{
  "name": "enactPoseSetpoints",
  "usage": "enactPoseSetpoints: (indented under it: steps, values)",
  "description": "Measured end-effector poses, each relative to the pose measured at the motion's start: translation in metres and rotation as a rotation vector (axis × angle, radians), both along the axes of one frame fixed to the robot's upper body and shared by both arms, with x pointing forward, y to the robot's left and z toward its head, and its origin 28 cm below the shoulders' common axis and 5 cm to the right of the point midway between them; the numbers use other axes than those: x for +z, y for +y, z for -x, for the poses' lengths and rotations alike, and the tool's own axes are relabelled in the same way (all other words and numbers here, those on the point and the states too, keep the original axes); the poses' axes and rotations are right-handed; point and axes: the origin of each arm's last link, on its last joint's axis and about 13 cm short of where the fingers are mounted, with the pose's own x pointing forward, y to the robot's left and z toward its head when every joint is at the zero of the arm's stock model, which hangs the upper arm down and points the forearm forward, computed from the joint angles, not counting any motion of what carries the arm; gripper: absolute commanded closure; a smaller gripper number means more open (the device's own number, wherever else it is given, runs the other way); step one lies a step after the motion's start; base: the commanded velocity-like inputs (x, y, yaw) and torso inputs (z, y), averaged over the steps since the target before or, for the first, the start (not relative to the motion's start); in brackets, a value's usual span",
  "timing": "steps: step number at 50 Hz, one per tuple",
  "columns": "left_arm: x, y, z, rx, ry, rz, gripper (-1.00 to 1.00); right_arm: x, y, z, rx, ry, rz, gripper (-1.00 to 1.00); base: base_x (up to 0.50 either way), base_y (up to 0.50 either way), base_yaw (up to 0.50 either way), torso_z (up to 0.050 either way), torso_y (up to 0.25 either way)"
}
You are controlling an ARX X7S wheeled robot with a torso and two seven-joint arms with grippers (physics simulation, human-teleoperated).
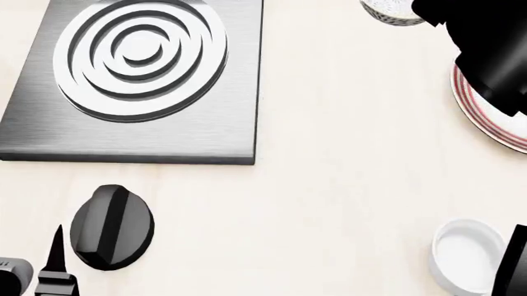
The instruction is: Pick the akita bowl next to the ramekin and place it on the plate.
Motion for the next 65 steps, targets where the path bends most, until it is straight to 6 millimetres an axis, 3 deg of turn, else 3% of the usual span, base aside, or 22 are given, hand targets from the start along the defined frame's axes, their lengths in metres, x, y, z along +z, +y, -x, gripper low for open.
enactPoseSetpoints:
  steps: [30,65]
  values:
    - [-0.001,0.000,-0.001,-0.001,0.003,0.001,-1.00,-0.004,-0.024,-0.029,-0.127,0.037,-0.071,1.00,0.00,0.00,0.00,0.000,0.000]
    - [0.000,0.003,-0.001,0.019,-0.003,0.004,-1.00,-0.022,-0.055,-0.032,-0.261,0.055,-0.149,1.00,0.00,0.00,0.00,0.000,0.001]
